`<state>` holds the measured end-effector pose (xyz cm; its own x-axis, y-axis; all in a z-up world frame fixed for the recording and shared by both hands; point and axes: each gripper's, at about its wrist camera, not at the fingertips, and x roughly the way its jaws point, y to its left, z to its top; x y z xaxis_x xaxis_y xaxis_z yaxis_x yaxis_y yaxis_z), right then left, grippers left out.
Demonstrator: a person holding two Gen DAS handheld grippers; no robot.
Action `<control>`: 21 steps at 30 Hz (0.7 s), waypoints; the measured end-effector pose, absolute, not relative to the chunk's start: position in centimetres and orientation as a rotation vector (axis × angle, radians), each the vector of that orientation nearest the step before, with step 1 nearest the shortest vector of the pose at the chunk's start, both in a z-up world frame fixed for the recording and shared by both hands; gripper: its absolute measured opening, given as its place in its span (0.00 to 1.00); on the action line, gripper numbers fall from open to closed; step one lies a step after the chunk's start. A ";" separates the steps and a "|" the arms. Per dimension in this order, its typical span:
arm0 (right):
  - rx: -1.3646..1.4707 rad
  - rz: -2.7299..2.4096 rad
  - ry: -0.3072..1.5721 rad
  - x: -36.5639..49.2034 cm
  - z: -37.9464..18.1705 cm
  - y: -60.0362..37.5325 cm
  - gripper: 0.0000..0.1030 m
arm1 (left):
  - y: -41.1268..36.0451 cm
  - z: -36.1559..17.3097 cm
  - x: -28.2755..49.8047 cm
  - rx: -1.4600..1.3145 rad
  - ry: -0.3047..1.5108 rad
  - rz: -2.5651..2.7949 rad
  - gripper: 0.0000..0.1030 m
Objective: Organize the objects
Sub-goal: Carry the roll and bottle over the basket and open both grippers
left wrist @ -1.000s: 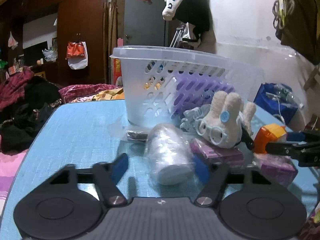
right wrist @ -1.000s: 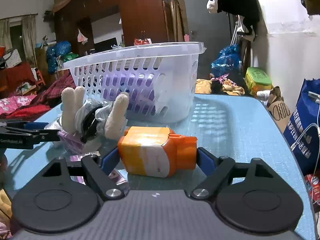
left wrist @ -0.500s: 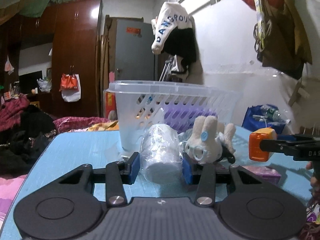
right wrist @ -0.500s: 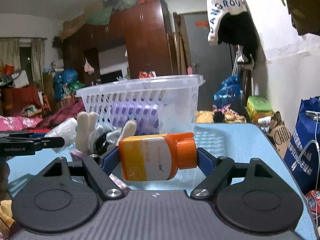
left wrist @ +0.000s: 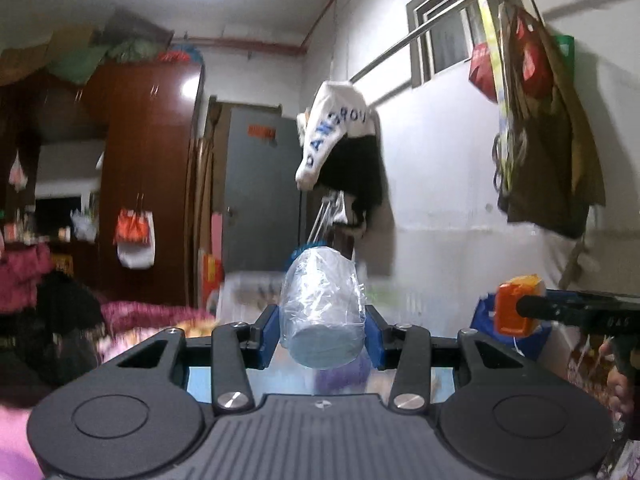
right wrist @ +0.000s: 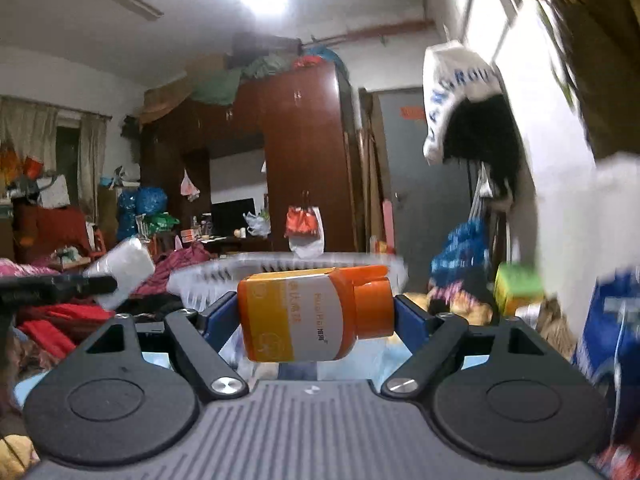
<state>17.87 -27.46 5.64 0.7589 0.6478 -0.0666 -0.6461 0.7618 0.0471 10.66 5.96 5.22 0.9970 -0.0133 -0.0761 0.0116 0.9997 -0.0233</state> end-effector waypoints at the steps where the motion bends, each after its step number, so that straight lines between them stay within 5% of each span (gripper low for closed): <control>1: 0.002 0.717 0.086 18.7 7.0 -26.6 0.81 | 6.0 6.7 11.8 -0.015 0.081 -0.012 0.46; 5: -0.112 0.639 0.150 23.4 10.7 -22.3 0.81 | 6.3 10.4 19.4 -0.005 0.238 0.028 0.46; 11: -0.225 0.578 0.390 30.7 11.3 -16.8 0.81 | 7.4 9.0 28.7 0.004 0.541 0.102 0.46; 21: -0.299 0.606 0.580 33.9 9.2 -13.8 0.81 | 8.7 7.7 31.6 0.011 0.657 0.144 0.46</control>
